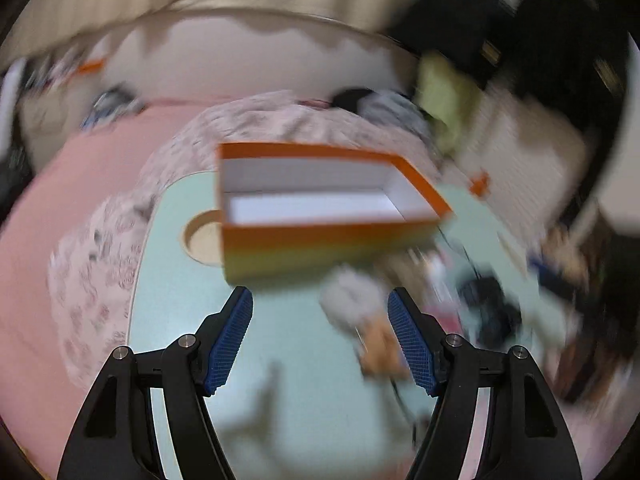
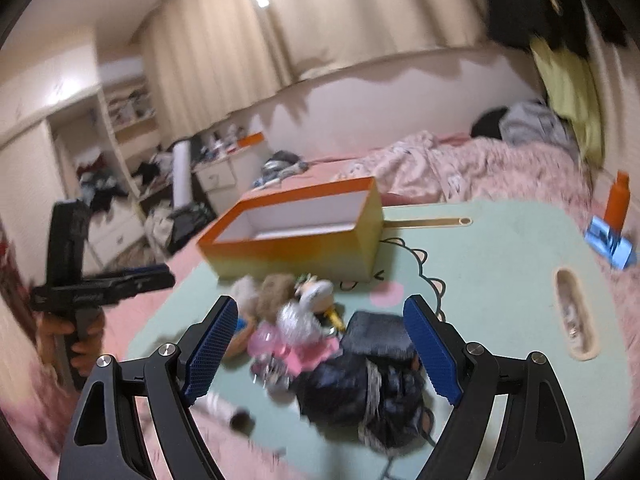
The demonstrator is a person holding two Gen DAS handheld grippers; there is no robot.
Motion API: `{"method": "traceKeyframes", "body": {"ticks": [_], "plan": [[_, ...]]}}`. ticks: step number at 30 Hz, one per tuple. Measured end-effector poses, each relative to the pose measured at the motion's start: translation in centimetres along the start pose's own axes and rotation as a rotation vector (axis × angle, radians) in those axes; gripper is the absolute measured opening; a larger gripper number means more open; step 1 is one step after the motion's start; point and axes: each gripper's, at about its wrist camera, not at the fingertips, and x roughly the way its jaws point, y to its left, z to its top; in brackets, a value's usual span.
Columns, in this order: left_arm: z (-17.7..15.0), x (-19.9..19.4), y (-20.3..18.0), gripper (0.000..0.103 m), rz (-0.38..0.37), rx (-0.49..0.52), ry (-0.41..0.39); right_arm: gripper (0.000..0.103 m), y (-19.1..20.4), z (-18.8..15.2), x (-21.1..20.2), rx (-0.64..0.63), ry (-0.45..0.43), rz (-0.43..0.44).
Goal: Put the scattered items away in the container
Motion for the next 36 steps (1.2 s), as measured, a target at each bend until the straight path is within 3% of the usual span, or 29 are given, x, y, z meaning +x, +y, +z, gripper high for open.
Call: {"method": "traceKeyframes", "body": {"ticks": [4,11,22,29,36], "plan": [[-3.6,-1.0,-4.2,0.07,-0.086,0.128,0.06,0.085,-0.1,-2.0,-0.9,-0.053,0.045,-0.079],[-6.0,1.8,-8.3,0.068,0.013,0.247,0.073,0.085,-1.7,-3.4,0.7,-0.089,0.162,-0.14],[-4.8,5.5,-6.2,0.066,0.07,0.124,0.083,0.085,-1.4,-2.6,4.7,-0.121,0.209,-0.124],[-4.3,5.9,-5.8,0.066,0.055,0.055,0.058,0.083,-0.3,-1.9,6.4,-0.152,0.235,-0.088],[-4.4,4.4,-5.4,0.066,0.063,0.045,-0.003,0.083,0.1,-1.5,5.4,-0.167,0.166,-0.104]]}}
